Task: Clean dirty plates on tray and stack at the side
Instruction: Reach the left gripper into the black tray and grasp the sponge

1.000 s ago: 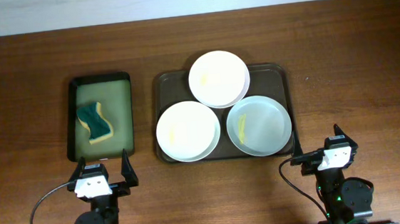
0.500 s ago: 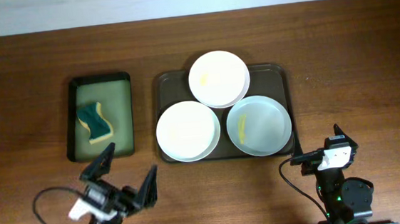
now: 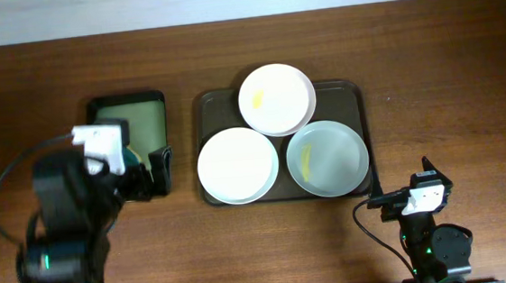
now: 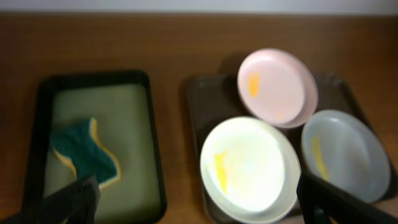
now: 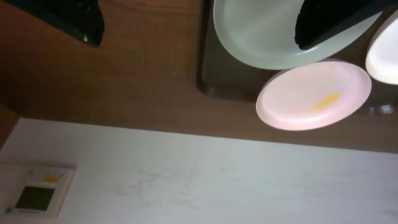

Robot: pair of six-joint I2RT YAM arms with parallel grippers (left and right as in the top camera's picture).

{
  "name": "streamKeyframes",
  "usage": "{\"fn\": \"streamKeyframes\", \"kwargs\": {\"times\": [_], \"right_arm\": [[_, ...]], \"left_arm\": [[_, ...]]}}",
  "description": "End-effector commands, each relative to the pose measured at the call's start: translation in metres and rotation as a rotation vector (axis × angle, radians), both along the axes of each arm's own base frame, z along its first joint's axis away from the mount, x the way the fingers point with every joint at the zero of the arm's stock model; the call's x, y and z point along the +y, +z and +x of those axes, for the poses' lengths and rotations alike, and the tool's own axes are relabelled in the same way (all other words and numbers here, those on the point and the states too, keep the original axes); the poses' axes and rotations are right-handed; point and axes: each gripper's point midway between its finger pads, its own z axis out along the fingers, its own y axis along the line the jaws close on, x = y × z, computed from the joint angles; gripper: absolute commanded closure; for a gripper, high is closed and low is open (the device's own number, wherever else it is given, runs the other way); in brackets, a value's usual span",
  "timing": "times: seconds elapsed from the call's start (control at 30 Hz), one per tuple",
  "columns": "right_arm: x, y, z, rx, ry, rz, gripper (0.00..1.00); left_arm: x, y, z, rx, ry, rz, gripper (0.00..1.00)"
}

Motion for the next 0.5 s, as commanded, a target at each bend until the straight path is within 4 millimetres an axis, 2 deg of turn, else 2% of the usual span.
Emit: {"fn": "streamKeyframes", "kwargs": {"times": [0.0, 0.03, 0.13, 0.2, 0.27, 0.3, 0.37, 0.47], "right_arm": [[0.0, -0.003, 0.0, 0.005, -0.003, 0.006, 0.02], [0.0, -0.003, 0.0, 0.005, -0.003, 0.006, 0.02], [0.0, -0.003, 0.0, 0.005, -0.003, 0.006, 0.02], [0.0, -0.003, 0.0, 0.005, -0.003, 0.006, 0.02], [0.0, -0.003, 0.0, 0.005, -0.002, 0.006, 0.02], [0.0, -0.003, 0.0, 0.005, -0.003, 0.006, 0.02], [0.0, -0.003, 0.0, 0.005, -0.003, 0.006, 0.02], [0.0, -0.003, 0.0, 0.005, -0.002, 0.006, 0.02]], "left_arm": [[0.014, -0.009, 0.042, 0.132, 0.037, 0.068, 0.01], [0.032, -0.017, 0.061, 0.199, 0.117, 0.118, 0.01], [0.056, -0.036, 0.084, 0.352, 0.175, 0.128, 0.0], [0.069, -0.064, 0.1, 0.434, 0.195, 0.116, 0.01], [0.072, -0.097, 0.105, 0.524, 0.205, 0.106, 0.01], [0.077, -0.114, 0.108, 0.575, 0.287, 0.055, 0.01], [0.096, -0.144, 0.114, 0.65, 0.461, -0.057, 0.01], [0.115, -0.181, 0.111, 0.743, 0.536, -0.088, 0.01]]}}
